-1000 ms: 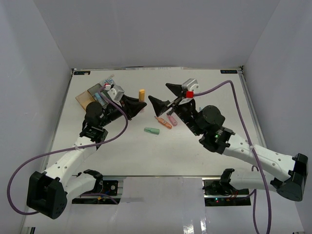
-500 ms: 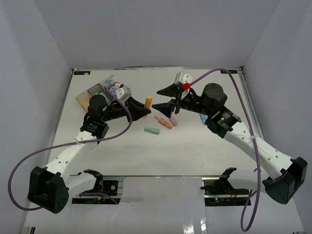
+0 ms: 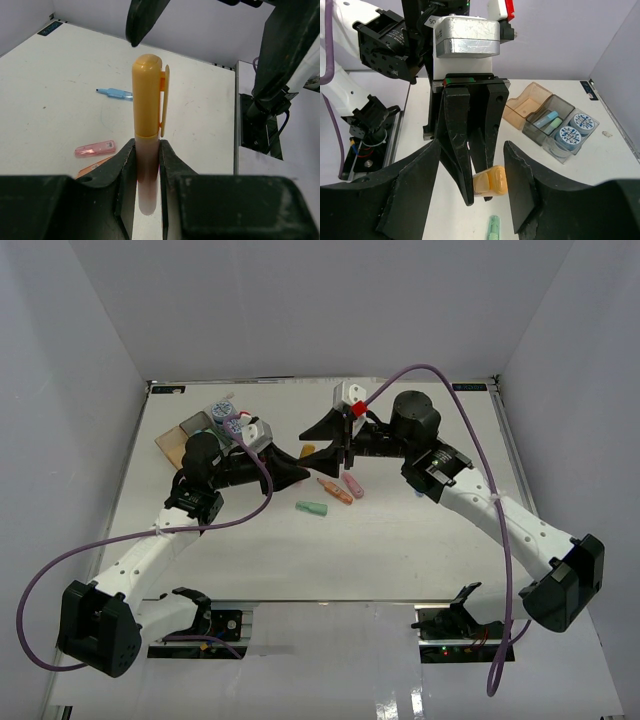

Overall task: Sort the stationery into containers
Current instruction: Close the pen cap on the pen.

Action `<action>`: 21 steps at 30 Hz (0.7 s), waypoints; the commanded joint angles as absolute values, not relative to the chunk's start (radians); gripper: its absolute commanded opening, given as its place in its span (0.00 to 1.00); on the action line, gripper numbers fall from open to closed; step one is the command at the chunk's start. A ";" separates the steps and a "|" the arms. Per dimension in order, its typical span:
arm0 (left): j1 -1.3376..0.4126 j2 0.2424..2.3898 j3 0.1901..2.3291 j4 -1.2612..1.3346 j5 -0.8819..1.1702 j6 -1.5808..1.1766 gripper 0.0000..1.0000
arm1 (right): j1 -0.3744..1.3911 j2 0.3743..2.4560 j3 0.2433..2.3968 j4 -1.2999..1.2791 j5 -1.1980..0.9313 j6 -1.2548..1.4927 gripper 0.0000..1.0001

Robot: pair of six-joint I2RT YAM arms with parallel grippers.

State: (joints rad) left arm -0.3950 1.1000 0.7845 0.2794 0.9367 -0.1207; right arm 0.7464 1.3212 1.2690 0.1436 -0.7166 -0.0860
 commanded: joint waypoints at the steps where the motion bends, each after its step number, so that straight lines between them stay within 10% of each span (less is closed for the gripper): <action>1: -0.396 1.074 0.818 0.275 0.968 -0.095 0.01 | 0.744 1.335 1.315 0.149 -0.756 -0.084 0.60; 21: -0.396 1.049 0.792 0.313 0.999 -0.077 0.00 | 0.742 1.376 1.302 0.179 -0.756 -0.068 0.42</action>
